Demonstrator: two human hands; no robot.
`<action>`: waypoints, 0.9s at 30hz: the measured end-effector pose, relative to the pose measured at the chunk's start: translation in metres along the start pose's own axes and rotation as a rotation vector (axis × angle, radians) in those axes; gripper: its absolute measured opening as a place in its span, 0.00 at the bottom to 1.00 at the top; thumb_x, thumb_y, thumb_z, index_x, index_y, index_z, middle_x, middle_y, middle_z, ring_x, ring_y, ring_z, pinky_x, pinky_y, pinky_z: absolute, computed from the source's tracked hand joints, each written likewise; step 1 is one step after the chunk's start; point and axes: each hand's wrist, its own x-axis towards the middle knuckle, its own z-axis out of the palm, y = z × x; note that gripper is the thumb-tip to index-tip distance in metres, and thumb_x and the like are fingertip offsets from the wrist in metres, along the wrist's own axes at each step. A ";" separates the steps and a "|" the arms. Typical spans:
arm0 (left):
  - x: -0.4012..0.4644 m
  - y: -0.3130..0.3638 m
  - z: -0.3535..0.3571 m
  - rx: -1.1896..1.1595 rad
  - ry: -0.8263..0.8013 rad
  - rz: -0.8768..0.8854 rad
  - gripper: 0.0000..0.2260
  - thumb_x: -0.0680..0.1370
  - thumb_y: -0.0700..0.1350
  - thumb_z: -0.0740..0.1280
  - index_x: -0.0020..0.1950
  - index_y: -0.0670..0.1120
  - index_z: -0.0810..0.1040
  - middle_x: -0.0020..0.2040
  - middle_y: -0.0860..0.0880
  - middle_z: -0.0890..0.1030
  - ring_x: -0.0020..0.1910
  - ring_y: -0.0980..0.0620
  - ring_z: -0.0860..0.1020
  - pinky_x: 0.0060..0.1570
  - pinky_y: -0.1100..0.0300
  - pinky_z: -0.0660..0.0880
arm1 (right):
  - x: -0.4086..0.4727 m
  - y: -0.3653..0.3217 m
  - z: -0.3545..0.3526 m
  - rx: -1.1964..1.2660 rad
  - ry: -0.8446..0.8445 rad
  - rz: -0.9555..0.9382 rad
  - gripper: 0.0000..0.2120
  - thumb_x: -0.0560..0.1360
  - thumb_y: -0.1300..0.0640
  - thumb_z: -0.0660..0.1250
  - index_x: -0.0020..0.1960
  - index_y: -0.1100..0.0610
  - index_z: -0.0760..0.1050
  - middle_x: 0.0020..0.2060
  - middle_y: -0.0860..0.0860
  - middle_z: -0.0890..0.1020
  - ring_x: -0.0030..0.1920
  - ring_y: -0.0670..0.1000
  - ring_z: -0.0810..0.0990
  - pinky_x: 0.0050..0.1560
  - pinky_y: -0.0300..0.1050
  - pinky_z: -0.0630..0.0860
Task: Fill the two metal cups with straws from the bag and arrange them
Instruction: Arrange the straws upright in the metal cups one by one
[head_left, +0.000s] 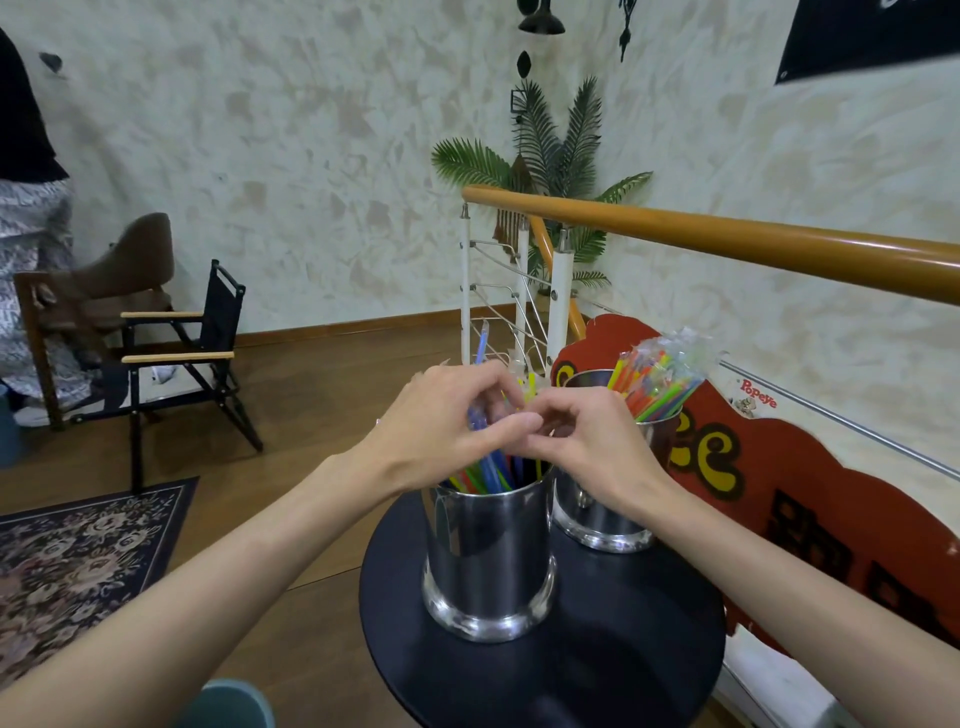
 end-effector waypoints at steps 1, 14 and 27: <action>0.000 -0.001 0.000 0.069 0.005 0.021 0.10 0.77 0.60 0.65 0.48 0.56 0.78 0.38 0.57 0.80 0.40 0.57 0.79 0.46 0.52 0.76 | -0.001 0.000 0.000 0.027 -0.026 0.014 0.07 0.68 0.58 0.81 0.44 0.56 0.85 0.36 0.48 0.85 0.38 0.43 0.83 0.42 0.37 0.78; -0.005 -0.002 0.000 0.587 0.033 -0.035 0.06 0.78 0.50 0.62 0.51 0.50 0.74 0.48 0.51 0.78 0.46 0.48 0.77 0.45 0.55 0.66 | -0.003 0.018 -0.015 -0.214 0.048 0.224 0.24 0.70 0.45 0.78 0.61 0.49 0.72 0.52 0.44 0.78 0.42 0.44 0.81 0.46 0.41 0.78; -0.008 -0.014 0.019 0.403 0.092 -0.164 0.07 0.77 0.51 0.69 0.42 0.51 0.76 0.41 0.55 0.77 0.40 0.57 0.73 0.39 0.63 0.66 | 0.015 0.029 -0.008 -0.115 -0.034 0.238 0.33 0.70 0.43 0.79 0.71 0.49 0.72 0.46 0.45 0.82 0.44 0.45 0.81 0.49 0.42 0.78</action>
